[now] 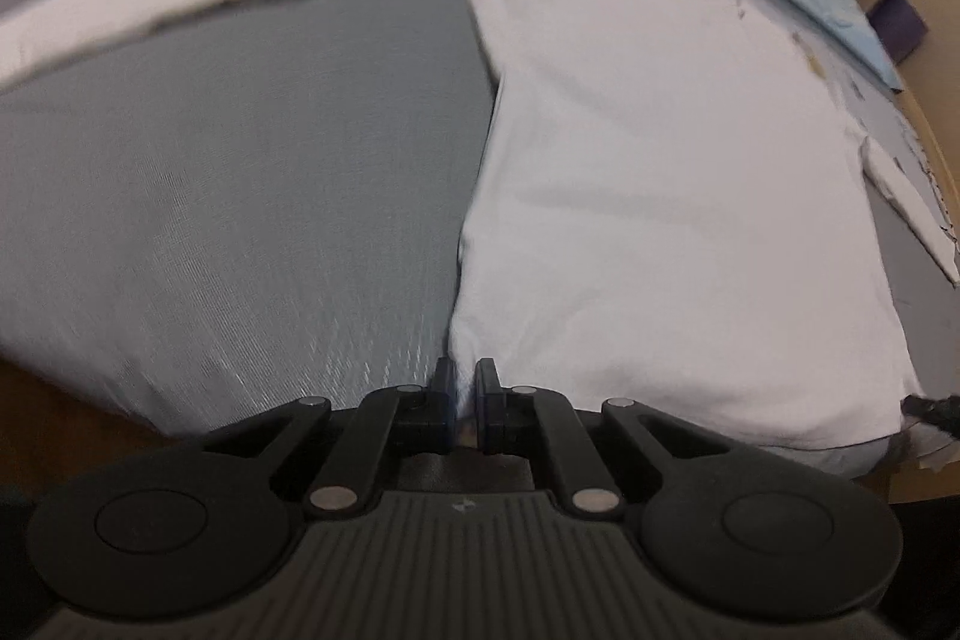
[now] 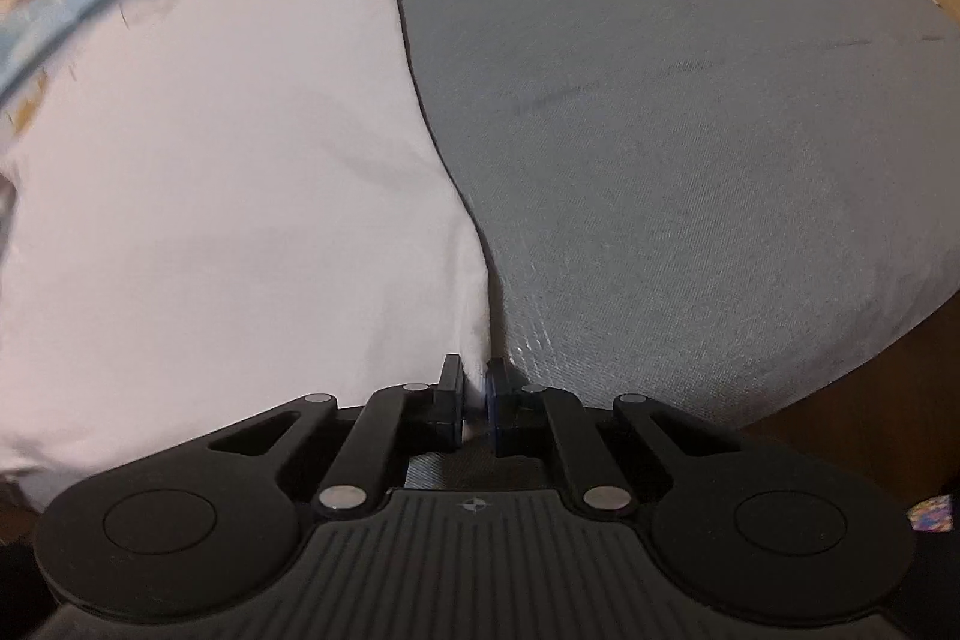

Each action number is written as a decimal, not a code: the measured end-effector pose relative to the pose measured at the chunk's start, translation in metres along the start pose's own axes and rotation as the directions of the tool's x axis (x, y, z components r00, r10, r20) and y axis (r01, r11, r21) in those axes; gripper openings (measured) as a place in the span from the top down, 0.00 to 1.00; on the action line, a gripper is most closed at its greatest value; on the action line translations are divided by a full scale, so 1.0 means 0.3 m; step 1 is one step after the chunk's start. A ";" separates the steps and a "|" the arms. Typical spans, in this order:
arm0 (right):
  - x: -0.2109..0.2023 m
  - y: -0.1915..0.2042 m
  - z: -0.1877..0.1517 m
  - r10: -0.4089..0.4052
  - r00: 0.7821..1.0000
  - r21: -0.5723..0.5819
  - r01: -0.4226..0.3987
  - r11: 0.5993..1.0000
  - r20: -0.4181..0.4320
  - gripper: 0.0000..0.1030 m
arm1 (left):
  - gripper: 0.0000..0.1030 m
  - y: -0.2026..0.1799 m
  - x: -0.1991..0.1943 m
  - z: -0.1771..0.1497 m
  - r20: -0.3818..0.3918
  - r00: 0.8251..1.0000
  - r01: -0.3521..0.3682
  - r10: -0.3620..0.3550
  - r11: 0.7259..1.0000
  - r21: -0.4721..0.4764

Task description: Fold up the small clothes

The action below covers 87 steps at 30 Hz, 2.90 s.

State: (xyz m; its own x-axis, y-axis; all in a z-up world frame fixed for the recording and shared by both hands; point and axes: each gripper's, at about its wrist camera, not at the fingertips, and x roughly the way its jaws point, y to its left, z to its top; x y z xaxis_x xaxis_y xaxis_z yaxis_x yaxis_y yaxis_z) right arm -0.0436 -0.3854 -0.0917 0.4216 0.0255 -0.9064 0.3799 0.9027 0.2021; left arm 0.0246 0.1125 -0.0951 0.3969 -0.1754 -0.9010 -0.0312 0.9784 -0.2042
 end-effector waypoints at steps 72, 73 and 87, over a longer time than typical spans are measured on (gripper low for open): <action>-0.146 0.110 0.030 -0.040 0.930 -0.095 0.080 0.992 0.366 0.52 | 0.64 -0.086 -0.015 -0.024 0.015 0.996 -0.087 0.086 0.991 0.097; -0.157 0.121 0.037 -0.052 0.921 -0.104 0.100 0.990 0.385 0.52 | 0.64 -0.083 -0.026 -0.019 0.030 0.996 -0.091 0.089 0.992 0.089; -0.403 0.120 0.221 0.095 0.791 -0.241 0.068 0.968 0.604 0.44 | 0.62 -0.037 -0.089 0.108 0.186 0.974 -0.137 0.132 0.990 0.013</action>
State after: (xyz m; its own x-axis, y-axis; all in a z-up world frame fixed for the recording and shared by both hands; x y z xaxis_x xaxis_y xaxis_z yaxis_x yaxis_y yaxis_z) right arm -0.0263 -0.3845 0.0497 0.8670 -0.1536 -0.4740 0.1977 0.9793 0.0442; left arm 0.0441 0.1098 -0.0563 0.5532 -0.0211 -0.8328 -0.0733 0.9946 -0.0739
